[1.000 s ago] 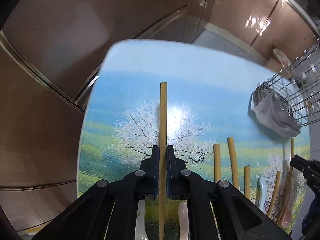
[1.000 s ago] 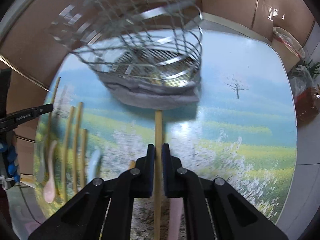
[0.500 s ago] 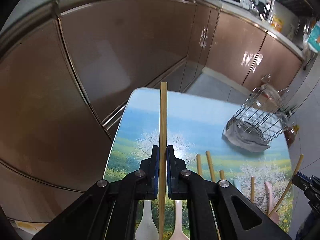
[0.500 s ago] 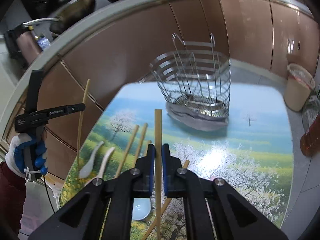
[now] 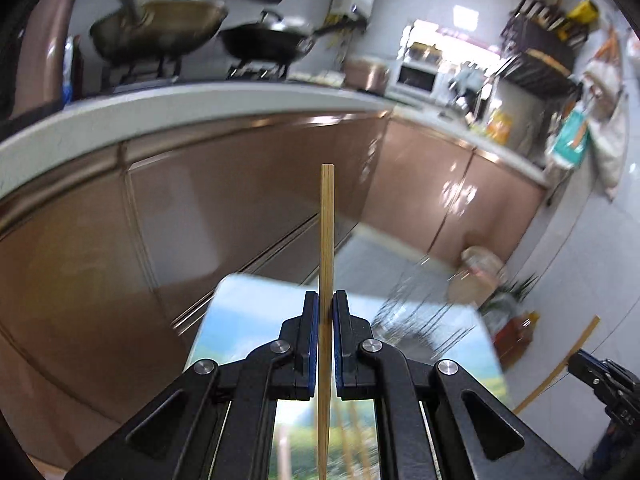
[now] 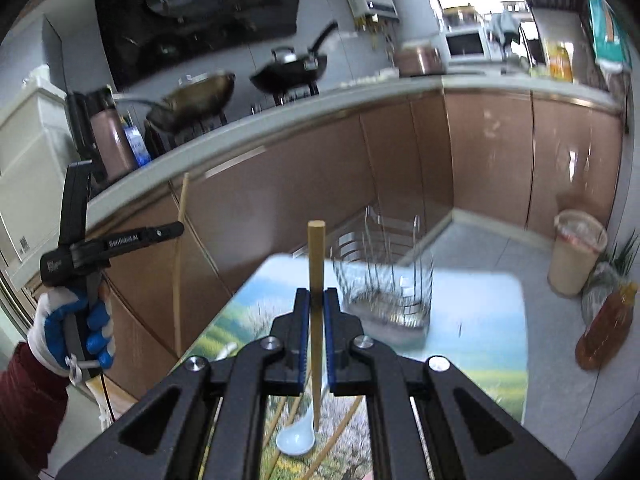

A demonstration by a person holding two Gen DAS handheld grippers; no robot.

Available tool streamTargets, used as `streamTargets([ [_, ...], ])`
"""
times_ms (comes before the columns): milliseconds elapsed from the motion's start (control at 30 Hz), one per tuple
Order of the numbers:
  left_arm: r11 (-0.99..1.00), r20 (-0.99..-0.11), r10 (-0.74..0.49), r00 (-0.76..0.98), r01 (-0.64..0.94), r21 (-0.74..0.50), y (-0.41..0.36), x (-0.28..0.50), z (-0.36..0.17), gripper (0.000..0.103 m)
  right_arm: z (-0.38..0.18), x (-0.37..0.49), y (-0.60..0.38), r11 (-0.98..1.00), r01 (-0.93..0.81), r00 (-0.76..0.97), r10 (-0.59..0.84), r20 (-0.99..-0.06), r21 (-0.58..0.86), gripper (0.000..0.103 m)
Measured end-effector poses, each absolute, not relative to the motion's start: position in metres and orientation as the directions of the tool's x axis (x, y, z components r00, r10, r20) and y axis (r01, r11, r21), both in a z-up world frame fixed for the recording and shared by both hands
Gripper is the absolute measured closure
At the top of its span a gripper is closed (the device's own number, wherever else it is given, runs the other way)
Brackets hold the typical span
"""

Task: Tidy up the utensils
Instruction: 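Lift both held chopsticks and carry them over the wire utensil holder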

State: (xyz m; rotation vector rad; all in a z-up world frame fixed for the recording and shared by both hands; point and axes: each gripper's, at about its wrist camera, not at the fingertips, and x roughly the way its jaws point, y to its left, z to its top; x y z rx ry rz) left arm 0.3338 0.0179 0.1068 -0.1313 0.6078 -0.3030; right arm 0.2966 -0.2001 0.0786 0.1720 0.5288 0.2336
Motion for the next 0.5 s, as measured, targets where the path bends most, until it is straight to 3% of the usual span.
streamTargets([
  [333, 0.879, -0.365, -0.46, 0.81, 0.356, -0.319, -0.043, 0.367, 0.155, 0.096, 0.146, 0.332, -0.219, 0.973, -0.157, 0.907, 0.21, -0.365, 0.17, 0.097],
  [500, 0.86, -0.326, -0.487, 0.81, 0.38, -0.34, -0.071, 0.399, 0.152, 0.096, 0.16, 0.365, -0.23, 0.983, -0.13, 0.933, 0.166, -0.32, 0.131, 0.097],
])
